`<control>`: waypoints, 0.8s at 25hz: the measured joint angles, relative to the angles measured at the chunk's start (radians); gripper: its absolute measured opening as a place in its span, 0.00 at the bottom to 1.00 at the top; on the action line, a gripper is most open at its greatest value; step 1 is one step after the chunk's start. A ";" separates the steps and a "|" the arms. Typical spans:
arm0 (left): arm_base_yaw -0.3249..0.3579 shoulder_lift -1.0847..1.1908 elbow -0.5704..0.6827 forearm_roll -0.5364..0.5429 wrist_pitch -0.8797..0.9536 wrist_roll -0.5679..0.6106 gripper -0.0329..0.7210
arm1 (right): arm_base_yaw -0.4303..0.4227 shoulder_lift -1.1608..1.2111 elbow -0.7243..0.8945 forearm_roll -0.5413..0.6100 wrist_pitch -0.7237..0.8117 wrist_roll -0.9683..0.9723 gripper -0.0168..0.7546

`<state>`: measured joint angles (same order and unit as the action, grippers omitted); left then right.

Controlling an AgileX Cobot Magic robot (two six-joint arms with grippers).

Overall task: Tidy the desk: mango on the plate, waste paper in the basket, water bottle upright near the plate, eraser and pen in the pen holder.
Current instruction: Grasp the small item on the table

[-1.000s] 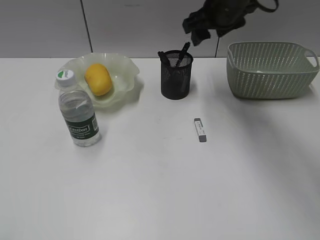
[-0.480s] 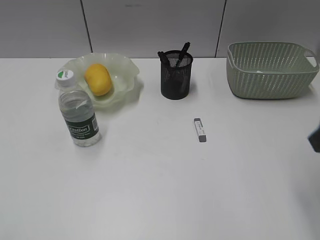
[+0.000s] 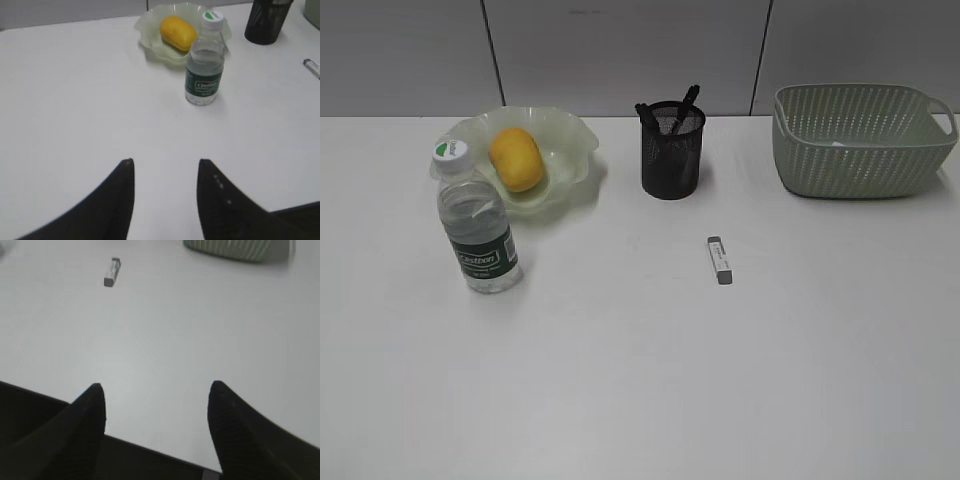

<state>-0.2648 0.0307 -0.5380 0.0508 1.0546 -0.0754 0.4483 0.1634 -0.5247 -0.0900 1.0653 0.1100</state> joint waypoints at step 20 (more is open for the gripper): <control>-0.313 1.132 -0.511 -0.136 -0.192 -0.041 0.47 | -0.161 -0.171 0.014 0.035 -0.021 -0.015 0.66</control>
<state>-0.5774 1.1624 -1.0494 -0.0855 0.8627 -0.1165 0.2872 -0.0071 -0.5109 -0.0548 1.0445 0.0953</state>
